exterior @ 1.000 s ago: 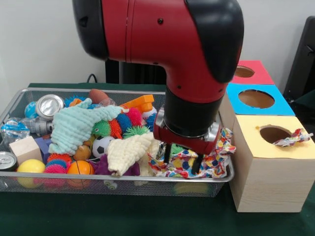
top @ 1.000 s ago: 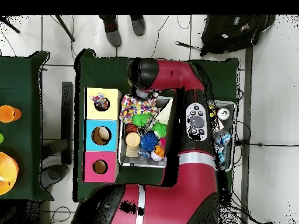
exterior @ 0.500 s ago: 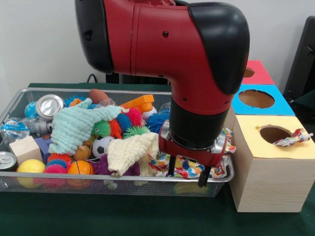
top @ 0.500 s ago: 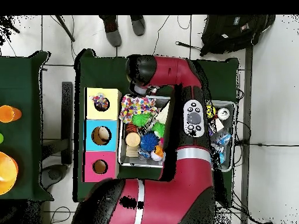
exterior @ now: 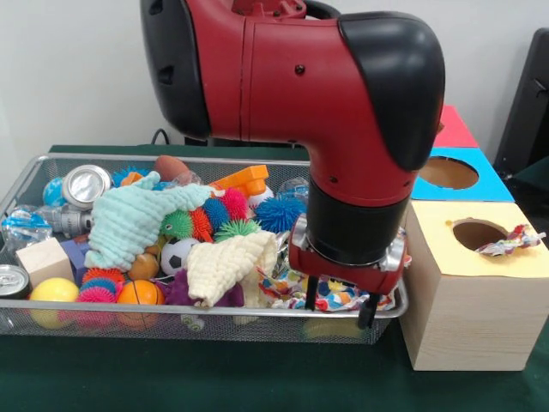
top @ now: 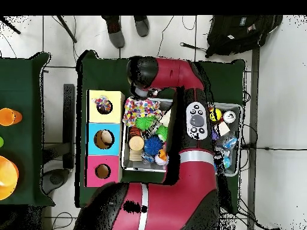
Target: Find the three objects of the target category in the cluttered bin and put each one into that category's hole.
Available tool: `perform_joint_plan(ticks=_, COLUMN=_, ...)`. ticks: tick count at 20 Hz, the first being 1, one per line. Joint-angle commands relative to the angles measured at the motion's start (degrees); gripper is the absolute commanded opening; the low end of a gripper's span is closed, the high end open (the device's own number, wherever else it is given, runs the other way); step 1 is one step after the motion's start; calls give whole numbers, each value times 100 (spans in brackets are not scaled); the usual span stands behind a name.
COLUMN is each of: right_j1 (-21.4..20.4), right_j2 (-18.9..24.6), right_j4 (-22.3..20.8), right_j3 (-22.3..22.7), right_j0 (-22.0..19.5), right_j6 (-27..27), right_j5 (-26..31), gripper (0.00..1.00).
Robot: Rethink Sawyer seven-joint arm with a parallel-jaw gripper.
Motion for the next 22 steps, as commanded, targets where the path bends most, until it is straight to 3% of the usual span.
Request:
perform_joint_plan(ticks=1, right_j1=128, right_j2=560, right_j4=-122, right_j3=335, right_j0=-75, right_j6=-1098, right_j5=117, gripper=100)
perform_joint_plan(ticks=11, right_j1=-21, right_j2=630, right_j4=-95, right_j3=707, right_j0=-182, right_j6=-1148, right_j5=-19, gripper=100)
perform_joint_plan(ticks=22, right_j1=-430, right_j2=563, right_j4=-45, right_j3=1661, right_j0=-132, right_j6=-784, right_j5=-239, gripper=100)
